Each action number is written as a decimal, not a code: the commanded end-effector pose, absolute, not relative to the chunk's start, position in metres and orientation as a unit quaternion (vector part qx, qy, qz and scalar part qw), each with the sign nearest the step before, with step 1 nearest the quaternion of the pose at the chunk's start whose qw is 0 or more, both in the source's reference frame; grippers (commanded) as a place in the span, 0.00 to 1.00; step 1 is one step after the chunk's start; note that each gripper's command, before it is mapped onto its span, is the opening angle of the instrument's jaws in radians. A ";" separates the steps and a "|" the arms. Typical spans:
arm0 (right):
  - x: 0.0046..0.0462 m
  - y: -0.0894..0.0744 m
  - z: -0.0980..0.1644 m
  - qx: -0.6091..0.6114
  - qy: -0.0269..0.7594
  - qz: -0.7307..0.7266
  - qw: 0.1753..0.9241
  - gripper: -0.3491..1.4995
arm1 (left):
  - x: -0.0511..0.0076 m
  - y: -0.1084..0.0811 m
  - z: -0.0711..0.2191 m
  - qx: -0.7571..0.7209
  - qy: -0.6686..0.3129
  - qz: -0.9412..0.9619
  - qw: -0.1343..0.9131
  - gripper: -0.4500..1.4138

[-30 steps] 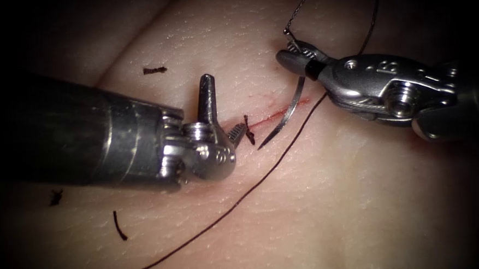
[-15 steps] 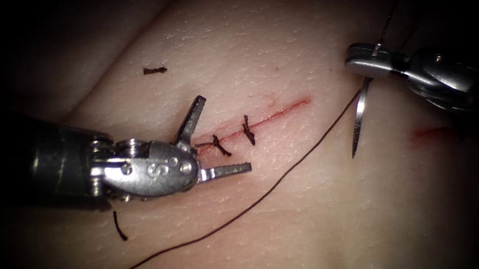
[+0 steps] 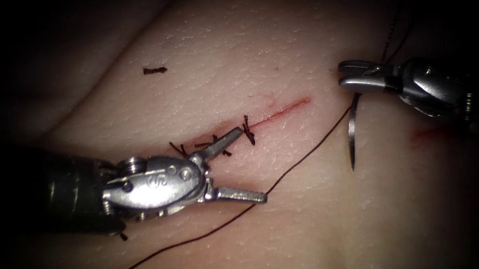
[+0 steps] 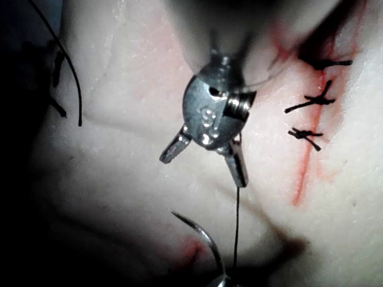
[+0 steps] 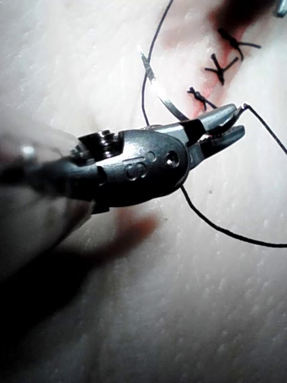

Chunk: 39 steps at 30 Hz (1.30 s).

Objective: Wound Closure

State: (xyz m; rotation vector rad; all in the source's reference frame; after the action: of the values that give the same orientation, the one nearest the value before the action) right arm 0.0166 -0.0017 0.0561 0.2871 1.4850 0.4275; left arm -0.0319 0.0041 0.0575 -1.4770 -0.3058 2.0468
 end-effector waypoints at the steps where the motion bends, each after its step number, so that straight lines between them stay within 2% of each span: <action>1: 0.0181 -0.002 0.057 0.125 0.670 0.192 0.707 0.00 | -0.0325 0.003 0.058 -0.546 -0.117 0.776 0.294 0.71; 4: 0.0195 -0.001 0.058 0.105 0.679 0.196 0.700 0.00 | -0.0330 0.002 0.061 -0.527 -0.124 0.791 0.286 0.67; 9: 0.0204 0.000 0.059 0.077 0.685 0.186 0.701 0.00 | -0.0338 0.001 0.064 -0.511 -0.121 0.803 0.281 0.66; 20: 0.0231 0.000 0.061 0.005 0.731 0.045 0.681 0.00 | -0.0366 0.002 0.069 -0.492 -0.114 0.811 0.297 0.63; 23: 0.0238 0.000 0.062 -0.008 0.732 0.000 0.681 0.00 | -0.0367 0.003 0.070 -0.490 -0.114 0.810 0.301 0.53; 25: 0.0242 0.000 0.062 -0.021 0.734 -0.035 0.678 0.00 | -0.0365 0.003 0.070 -0.484 -0.108 0.813 0.305 0.39; 27: 0.0247 0.000 0.063 -0.043 0.736 -0.077 0.671 0.00 | -0.0360 0.003 0.070 -0.462 -0.104 0.824 0.311 0.31; 39: 0.0269 -0.001 0.064 -0.068 0.715 -0.168 0.675 0.00 | -0.0352 0.004 0.072 -0.397 -0.084 0.851 0.332 0.33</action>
State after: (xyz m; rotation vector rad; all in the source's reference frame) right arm 0.0261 -0.0004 0.0632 -0.1563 1.6020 -0.3871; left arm -0.0347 0.0043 0.0720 -1.0294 -0.2135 2.2269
